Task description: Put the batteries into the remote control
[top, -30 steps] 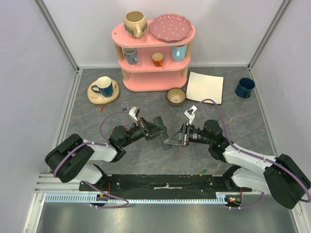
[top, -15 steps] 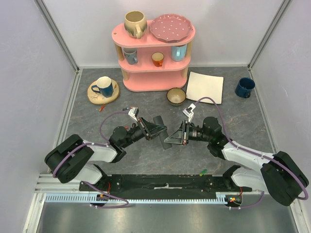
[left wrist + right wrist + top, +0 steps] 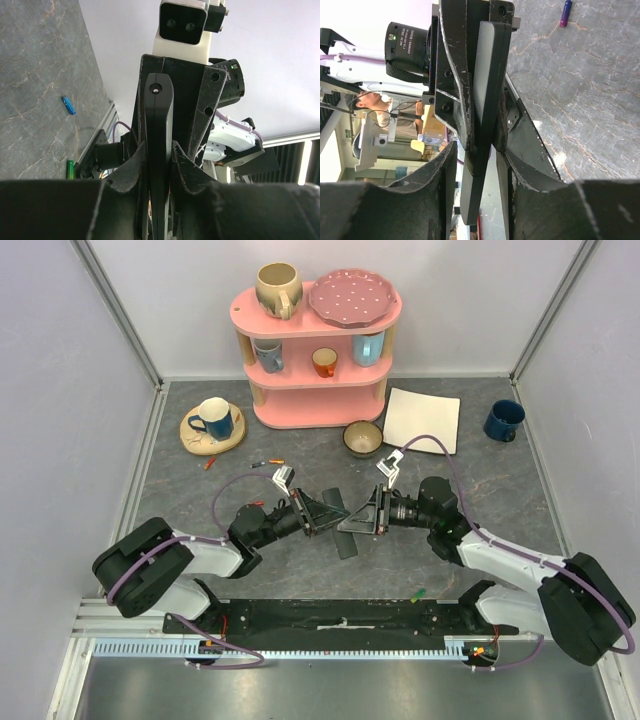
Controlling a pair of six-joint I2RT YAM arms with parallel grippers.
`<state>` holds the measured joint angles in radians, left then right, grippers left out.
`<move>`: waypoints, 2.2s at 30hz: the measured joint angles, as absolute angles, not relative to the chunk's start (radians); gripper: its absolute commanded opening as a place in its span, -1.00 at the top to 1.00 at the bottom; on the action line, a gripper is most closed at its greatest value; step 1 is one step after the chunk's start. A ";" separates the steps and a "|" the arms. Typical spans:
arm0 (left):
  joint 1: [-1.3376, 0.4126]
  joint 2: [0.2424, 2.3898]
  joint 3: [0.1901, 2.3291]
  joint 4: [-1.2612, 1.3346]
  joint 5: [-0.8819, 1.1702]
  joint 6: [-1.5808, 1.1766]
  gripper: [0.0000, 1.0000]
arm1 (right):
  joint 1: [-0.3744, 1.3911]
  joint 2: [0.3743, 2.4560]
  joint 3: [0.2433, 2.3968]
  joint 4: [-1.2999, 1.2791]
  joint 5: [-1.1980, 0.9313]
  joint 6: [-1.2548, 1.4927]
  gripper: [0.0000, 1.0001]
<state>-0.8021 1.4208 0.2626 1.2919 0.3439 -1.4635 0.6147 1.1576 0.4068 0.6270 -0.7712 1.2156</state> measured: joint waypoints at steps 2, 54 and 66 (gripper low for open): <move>-0.802 1.421 0.263 1.295 0.356 -1.464 0.96 | 0.613 1.137 0.407 0.601 -0.770 1.194 0.08; -0.739 1.429 0.373 1.291 0.462 -1.349 0.33 | 0.603 1.100 0.359 0.741 -0.804 1.237 1.00; -0.653 1.420 0.382 1.296 0.495 -1.359 -0.70 | 0.605 0.966 0.406 0.453 -0.801 1.070 1.00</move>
